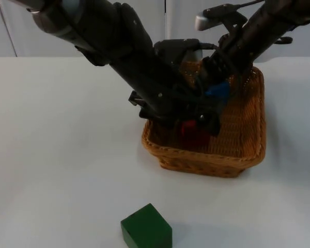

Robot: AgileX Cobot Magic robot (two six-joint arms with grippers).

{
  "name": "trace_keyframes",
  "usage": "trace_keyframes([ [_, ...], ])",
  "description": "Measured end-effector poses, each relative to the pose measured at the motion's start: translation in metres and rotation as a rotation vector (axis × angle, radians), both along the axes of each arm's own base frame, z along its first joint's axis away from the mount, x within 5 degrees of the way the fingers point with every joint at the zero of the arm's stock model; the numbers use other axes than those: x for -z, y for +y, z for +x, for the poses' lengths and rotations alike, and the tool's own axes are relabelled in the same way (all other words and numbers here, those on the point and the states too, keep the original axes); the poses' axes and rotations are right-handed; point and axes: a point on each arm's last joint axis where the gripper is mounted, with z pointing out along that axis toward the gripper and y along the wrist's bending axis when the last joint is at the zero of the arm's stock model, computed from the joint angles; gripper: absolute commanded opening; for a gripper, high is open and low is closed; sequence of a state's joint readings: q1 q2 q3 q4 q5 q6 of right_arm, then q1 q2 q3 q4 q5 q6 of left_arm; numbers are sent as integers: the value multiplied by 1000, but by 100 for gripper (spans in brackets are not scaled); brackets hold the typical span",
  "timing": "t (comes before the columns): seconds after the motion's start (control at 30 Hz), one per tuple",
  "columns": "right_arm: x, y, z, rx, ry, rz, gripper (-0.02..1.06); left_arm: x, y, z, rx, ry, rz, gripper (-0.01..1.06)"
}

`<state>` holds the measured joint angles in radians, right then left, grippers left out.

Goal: Pick up one cube with each hand and place exactly two cubes into the same basket, leaving the remaining cube outside.

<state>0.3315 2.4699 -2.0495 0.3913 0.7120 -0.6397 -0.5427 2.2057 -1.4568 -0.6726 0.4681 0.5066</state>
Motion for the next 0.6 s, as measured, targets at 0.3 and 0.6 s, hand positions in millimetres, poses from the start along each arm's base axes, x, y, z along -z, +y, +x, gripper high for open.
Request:
trace_keyframes([
  [0.3,-64,-3,-10,-24,-55,27,65,-57,2,-4,11,-94,-62,87],
  [0.6,-173,-12,-46,-67,-169,68,65,-131,11,-21,61,-214,-111,87],
])
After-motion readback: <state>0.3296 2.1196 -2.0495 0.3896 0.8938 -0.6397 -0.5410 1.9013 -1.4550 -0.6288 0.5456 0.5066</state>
